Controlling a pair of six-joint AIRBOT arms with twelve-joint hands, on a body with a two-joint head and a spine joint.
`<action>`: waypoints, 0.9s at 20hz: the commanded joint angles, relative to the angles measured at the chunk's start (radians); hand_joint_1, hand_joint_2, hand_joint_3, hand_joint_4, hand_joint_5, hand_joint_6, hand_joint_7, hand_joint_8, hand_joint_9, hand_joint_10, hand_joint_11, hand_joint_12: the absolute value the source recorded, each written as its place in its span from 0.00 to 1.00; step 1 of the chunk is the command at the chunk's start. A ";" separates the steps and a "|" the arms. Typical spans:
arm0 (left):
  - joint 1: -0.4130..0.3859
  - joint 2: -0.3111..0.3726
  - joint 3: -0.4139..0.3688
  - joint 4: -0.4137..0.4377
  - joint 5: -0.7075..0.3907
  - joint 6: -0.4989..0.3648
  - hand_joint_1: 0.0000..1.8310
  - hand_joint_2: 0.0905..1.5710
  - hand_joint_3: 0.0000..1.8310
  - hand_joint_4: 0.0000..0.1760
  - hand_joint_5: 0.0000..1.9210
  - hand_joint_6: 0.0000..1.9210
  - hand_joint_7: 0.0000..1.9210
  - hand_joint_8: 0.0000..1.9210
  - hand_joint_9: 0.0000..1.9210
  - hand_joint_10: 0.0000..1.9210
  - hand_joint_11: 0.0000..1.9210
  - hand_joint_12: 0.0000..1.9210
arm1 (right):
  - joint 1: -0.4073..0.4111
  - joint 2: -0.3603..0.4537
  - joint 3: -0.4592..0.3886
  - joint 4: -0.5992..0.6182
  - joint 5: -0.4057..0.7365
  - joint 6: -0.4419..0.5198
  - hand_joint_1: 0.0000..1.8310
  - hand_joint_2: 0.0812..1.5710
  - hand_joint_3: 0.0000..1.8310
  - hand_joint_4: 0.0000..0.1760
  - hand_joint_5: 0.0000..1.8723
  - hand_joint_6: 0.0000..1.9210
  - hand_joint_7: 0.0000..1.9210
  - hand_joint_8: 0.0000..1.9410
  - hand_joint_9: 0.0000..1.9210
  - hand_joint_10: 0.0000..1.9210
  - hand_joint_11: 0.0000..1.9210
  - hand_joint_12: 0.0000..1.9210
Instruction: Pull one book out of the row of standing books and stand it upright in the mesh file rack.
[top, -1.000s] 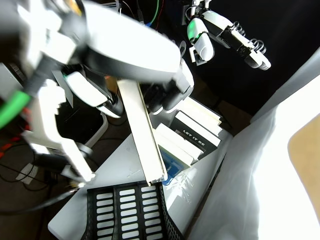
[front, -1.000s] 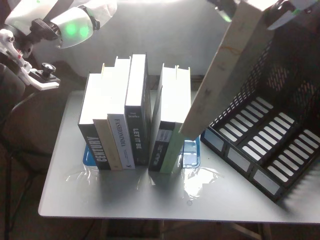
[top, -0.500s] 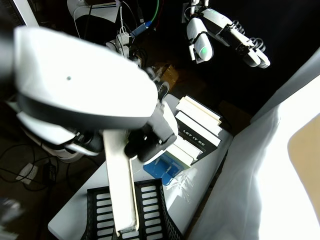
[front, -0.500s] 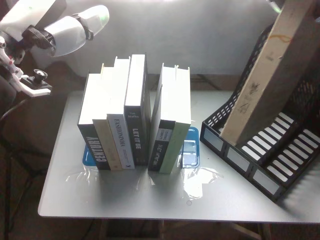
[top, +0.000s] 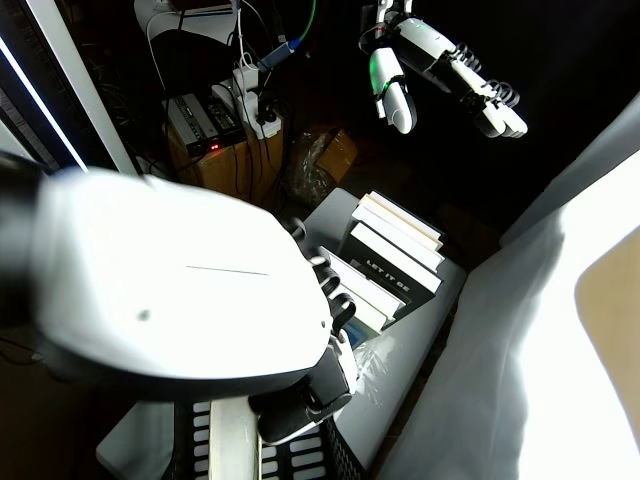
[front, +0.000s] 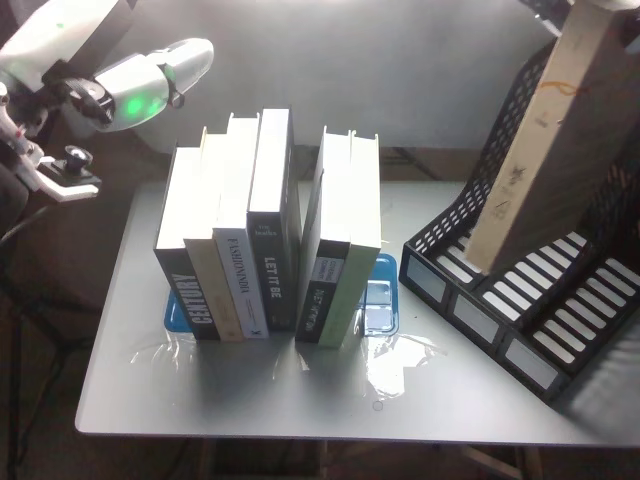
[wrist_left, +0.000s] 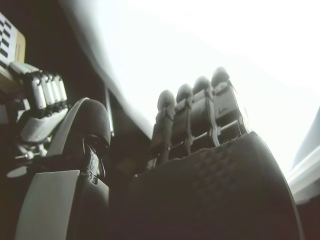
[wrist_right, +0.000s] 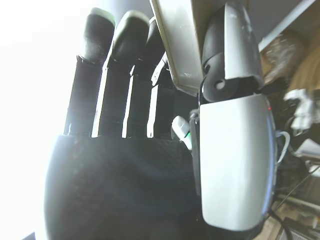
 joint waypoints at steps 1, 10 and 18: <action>-0.008 0.008 -0.004 -0.008 -0.131 -0.010 0.37 0.87 0.00 0.00 0.01 0.19 0.03 0.01 0.00 0.00 0.00 0.00 | -0.001 -0.003 0.012 0.007 -0.103 -0.007 0.75 0.72 0.00 0.00 0.41 0.65 0.48 0.55 0.46 0.70 0.35 0.84; 0.025 0.001 -0.008 -0.008 -0.169 -0.034 0.36 0.88 0.00 0.00 0.00 0.23 0.04 0.01 0.00 0.00 0.00 0.00 | -0.114 -0.123 0.135 -0.001 -0.197 -0.019 0.73 0.77 0.00 0.00 0.39 0.67 0.40 0.69 0.37 0.83 0.32 0.95; 0.045 0.002 -0.018 -0.010 -0.203 -0.043 0.37 0.88 0.00 0.00 0.00 0.24 0.03 0.01 0.00 0.00 0.00 0.00 | -0.166 -0.186 0.219 -0.052 -0.267 0.007 0.74 0.75 0.00 0.00 0.42 0.56 0.41 0.68 0.41 0.81 0.39 0.94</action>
